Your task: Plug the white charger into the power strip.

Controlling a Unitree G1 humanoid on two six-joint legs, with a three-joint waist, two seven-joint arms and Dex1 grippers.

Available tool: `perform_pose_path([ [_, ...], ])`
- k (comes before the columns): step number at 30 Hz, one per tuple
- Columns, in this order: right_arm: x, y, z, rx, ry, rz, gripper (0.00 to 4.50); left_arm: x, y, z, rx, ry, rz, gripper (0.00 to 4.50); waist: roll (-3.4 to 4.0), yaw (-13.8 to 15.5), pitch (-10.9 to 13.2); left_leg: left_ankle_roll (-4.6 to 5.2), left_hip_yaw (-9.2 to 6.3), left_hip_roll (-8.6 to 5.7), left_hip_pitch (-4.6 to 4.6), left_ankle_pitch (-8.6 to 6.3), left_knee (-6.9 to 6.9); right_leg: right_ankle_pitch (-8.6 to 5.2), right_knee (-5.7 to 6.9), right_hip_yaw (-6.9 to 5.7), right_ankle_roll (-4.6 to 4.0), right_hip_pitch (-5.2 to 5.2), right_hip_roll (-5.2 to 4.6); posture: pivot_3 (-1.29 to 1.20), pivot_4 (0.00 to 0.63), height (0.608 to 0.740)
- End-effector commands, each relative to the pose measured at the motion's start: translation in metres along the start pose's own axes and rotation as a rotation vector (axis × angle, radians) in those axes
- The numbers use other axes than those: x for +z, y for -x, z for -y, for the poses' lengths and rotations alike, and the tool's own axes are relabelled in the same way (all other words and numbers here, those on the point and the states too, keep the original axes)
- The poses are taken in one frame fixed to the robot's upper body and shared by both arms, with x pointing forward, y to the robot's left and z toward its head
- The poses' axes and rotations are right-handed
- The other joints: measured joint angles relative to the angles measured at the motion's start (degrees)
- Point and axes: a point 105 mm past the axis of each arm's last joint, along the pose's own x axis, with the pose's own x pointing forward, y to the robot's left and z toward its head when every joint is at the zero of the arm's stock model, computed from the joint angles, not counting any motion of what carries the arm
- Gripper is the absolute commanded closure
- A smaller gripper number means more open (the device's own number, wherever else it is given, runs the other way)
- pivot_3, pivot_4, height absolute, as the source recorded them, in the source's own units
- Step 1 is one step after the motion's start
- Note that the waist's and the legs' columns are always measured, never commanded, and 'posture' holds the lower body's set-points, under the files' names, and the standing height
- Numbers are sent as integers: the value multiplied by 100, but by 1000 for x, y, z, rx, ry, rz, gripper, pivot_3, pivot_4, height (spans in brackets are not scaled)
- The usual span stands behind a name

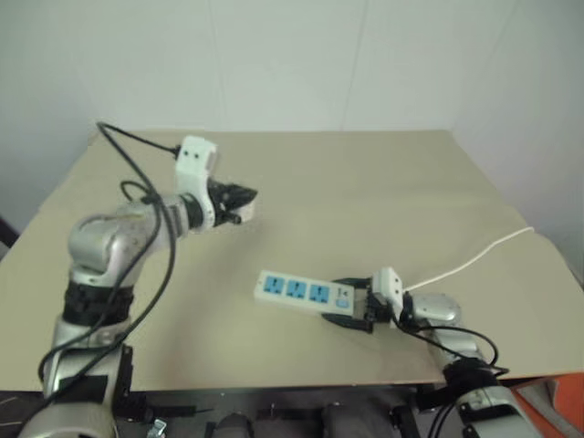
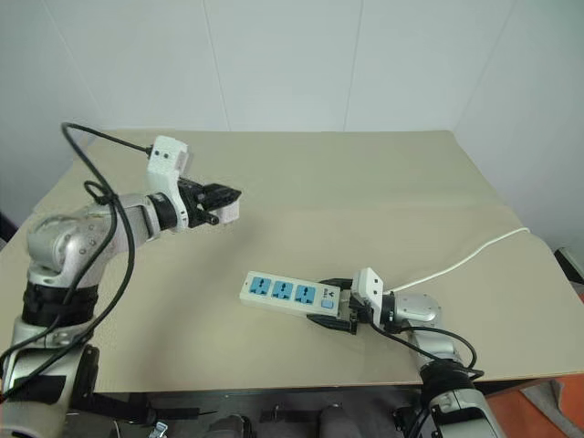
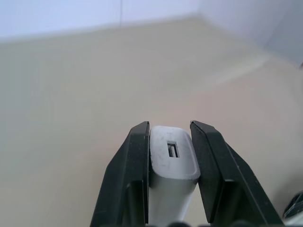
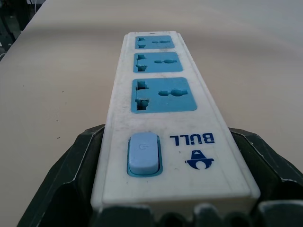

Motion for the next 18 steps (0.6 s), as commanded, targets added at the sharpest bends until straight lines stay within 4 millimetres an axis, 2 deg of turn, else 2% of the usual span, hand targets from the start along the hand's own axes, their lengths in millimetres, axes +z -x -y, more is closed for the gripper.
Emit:
perform_pose_path([
  [1, -7, -5, -4, 22, -8, -28, 1006, 26, 1, 19, -102, -67, 168, 3471, 0, -2, 0, 0, 0, 0, 0, 0, 0, 1, 0, 0, 1, 1, 0, 0, 150, 740],
  [4, -7, -9, -5, 29, -5, -27, 1006, 26, -5, 31, -153, -87, 228, 3471, -1, -20, -1, 0, 0, 1, 14, 0, 0, 0, -6, -1, 2, 19, 1, 0, 150, 740],
  [10, -6, -15, -3, 36, -1, -25, 1006, 4, -12, 49, -234, -167, 207, 3471, -1, -58, -1, 0, -1, 3, 27, 0, -1, 0, -6, 2, 2, 28, 5, 0, 150, 740],
  [15, -7, -19, -3, 38, 0, -27, 1006, -11, -10, 68, -422, -214, 216, 3471, -1, -103, -1, 0, 0, 3, 33, 0, -1, 0, -8, 2, 2, 35, 6, 0, 150, 740],
  [18, -6, -21, -3, 37, 0, -21, 1006, -16, -6, 75, -539, -163, 291, 3471, -1, -144, -1, 0, -1, 4, 38, 0, -1, 0, -10, 2, 2, 43, 6, 0, 150, 740],
])
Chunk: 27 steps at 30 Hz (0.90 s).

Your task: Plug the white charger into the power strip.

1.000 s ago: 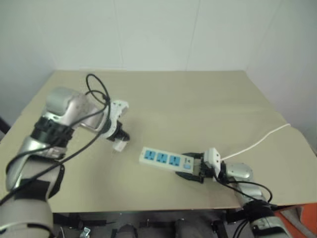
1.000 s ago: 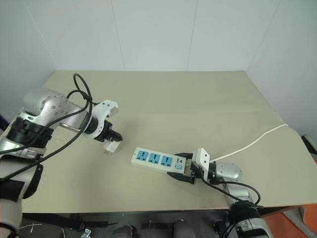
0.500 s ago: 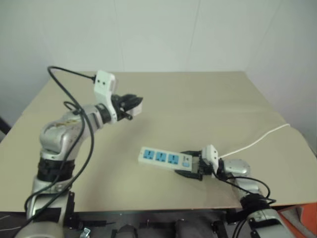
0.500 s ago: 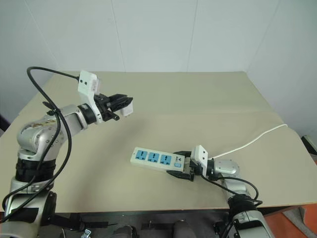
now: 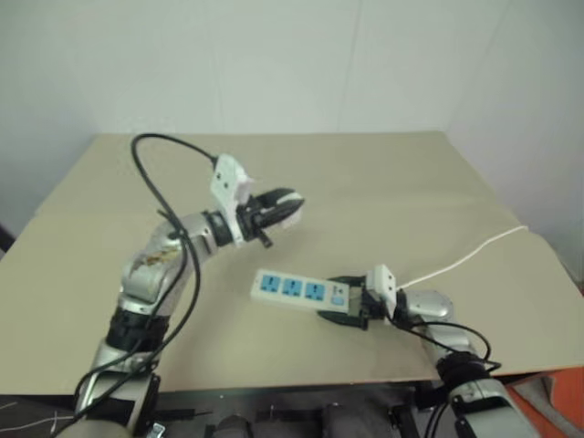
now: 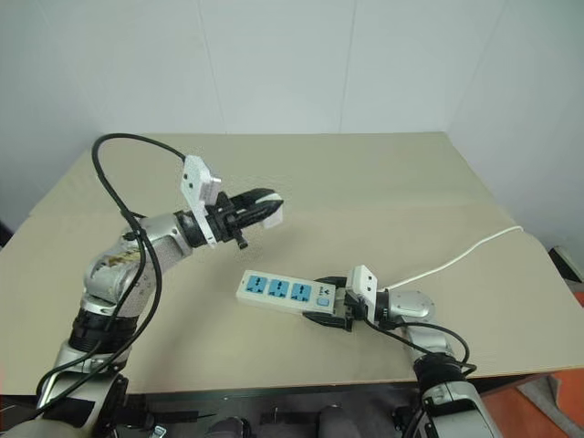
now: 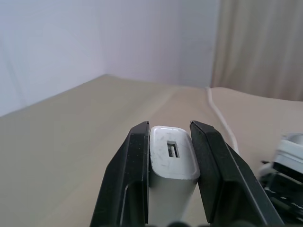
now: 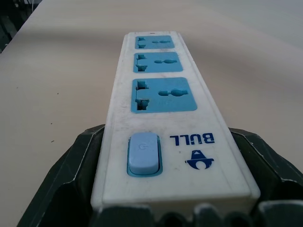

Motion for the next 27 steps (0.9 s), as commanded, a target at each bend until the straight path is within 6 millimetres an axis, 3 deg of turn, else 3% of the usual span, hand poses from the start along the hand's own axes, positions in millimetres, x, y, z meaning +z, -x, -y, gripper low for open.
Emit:
perform_pose_path([
  [1, -5, -9, -4, 16, -4, -18, 1006, 4, 3, 11, -138, 17, 92, 3471, 0, -26, 0, 0, 0, 0, 3, 0, 0, 0, -1, 0, 0, 3, 0, 0, 150, 740],
  [10, -5, -12, -5, 11, -8, -14, 1006, -12, 2, 26, -377, 90, 7, 3471, 0, -49, 0, 1, -2, 4, 4, 0, 0, -1, -2, 0, 0, 4, 5, 0, 150, 740],
  [15, -7, -13, -8, 14, -11, -19, 1006, -25, 12, 40, -548, 134, -67, 3471, 0, -57, 0, 1, -1, 7, 7, -1, -2, -2, -1, 0, -1, 4, 8, 0, 150, 740],
  [27, -9, -13, -12, 10, -21, -20, 1006, -47, 10, 45, -619, 85, -62, 3471, 0, -54, 0, 1, -2, 9, 7, -1, -6, -4, -4, 0, -5, 3, 10, 0, 150, 740],
])
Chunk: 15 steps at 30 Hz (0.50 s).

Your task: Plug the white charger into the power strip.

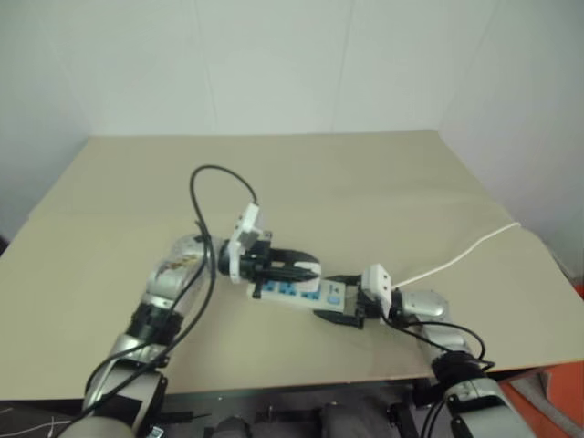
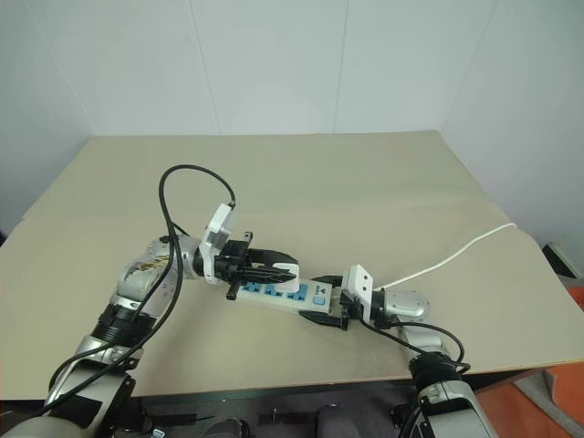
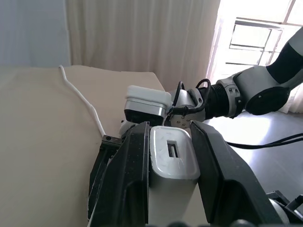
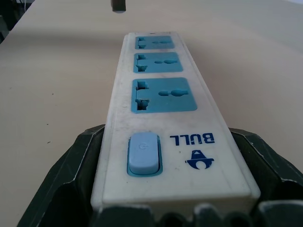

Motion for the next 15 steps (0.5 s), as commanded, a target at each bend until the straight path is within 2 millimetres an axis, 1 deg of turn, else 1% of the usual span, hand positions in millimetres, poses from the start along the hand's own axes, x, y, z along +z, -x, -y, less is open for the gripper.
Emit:
perform_pose_path([
  [1, -9, -7, -12, 27, -32, -27, 1006, 4, -4, -1, -27, -72, 12, 3471, 0, 5, 0, 0, 0, 0, 0, 0, -1, 0, 0, 0, 0, 0, 0, 0, 150, 740],
  [5, -9, -7, -16, 58, -41, -23, 1006, 7, -6, -1, -33, -75, 27, 3471, 0, 5, 0, 0, 0, 0, -2, 0, -3, 0, -4, 0, 0, 0, 0, 0, 150, 740],
  [9, -6, -6, -23, 139, -38, -15, 1006, 11, -1, 1, -23, -76, 32, 3471, 0, 14, 0, 1, 0, 0, -6, 0, -18, 0, -23, -2, 0, -1, 0, 0, 150, 740],
  [12, 3, -11, -17, 161, -30, 19, 1006, 22, 5, 0, 5, -90, 44, 3471, 0, 12, 0, 1, 1, 0, -9, 0, -41, 1, -44, -1, 0, -4, -1, 0, 150, 740],
  [15, 13, -15, -15, 196, -5, 46, 1006, 35, 12, 1, 25, -97, 63, 3471, 1, 6, 1, 1, 1, 1, -31, 0, -51, 1, -45, -1, -1, -34, -1, 0, 150, 740],
])
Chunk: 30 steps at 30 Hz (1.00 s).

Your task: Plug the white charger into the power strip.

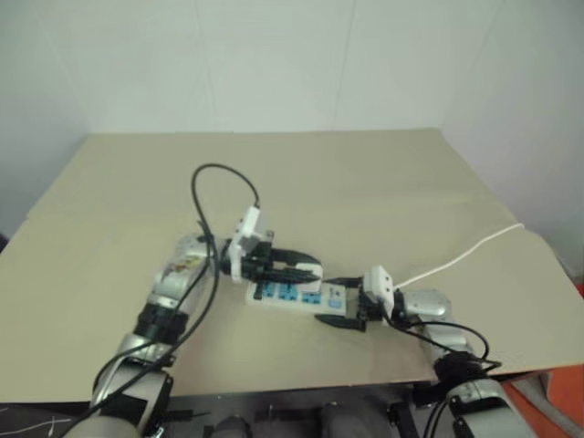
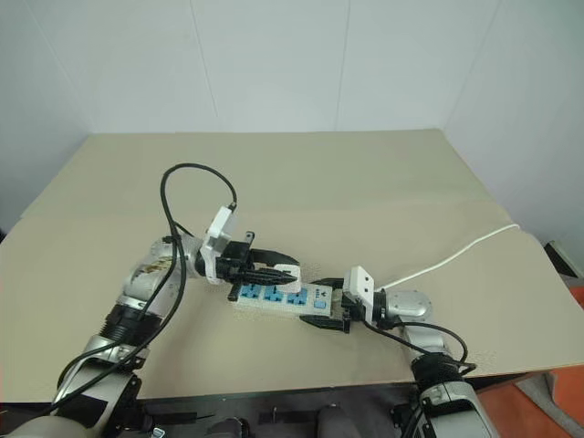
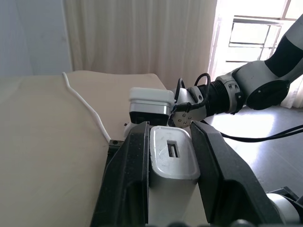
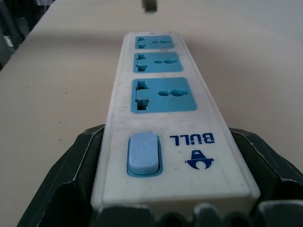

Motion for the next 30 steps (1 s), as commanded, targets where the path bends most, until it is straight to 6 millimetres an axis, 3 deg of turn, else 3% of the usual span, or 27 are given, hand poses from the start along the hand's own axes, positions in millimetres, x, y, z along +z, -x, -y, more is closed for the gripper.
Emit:
perform_pose_path([
  [1, 12, -18, -7, 109, 19, 47, 1006, 32, 7, 3, 14, -67, 45, 3471, 1, 2, 1, 0, 0, 0, -10, 0, 0, 0, 5, 1, -1, -15, 0, 0, 150, 740],
  [6, 19, -28, -14, 199, 23, 76, 1006, 47, 13, 13, 29, -92, 55, 3471, 9, 42, 6, 1, -1, 0, -32, 1, 1, 1, 8, -1, -1, -34, -1, 0, 150, 740],
  [10, 6, -38, -25, 258, 22, 45, 1006, 40, 11, 24, 53, -73, 48, 3471, 9, 75, 5, 0, 3, -5, -42, 0, 7, 2, -3, -3, 1, -31, -11, 0, 150, 740],
  [13, -5, -42, -20, 224, 16, 16, 1006, 32, 11, 33, 69, -49, 39, 3471, 7, 30, 4, 0, 2, -1, -33, 0, 7, 3, 2, -4, 1, -29, -6, 0, 150, 740],
  [20, -7, -36, -8, 165, 34, 6, 1006, 32, 11, 40, 73, -39, 39, 3471, 5, 17, 3, -1, -10, 1, 70, 0, 2, 10, 3, -2, -14, 59, 6, 0, 150, 740],
  [30, -16, -36, -15, 164, 14, -17, 1006, 19, 15, 43, 53, 1, 0, 3471, 3, 21, 2, 0, -9, 0, 69, 0, 2, 9, -5, 0, -13, 63, 5, 0, 150, 740],
])
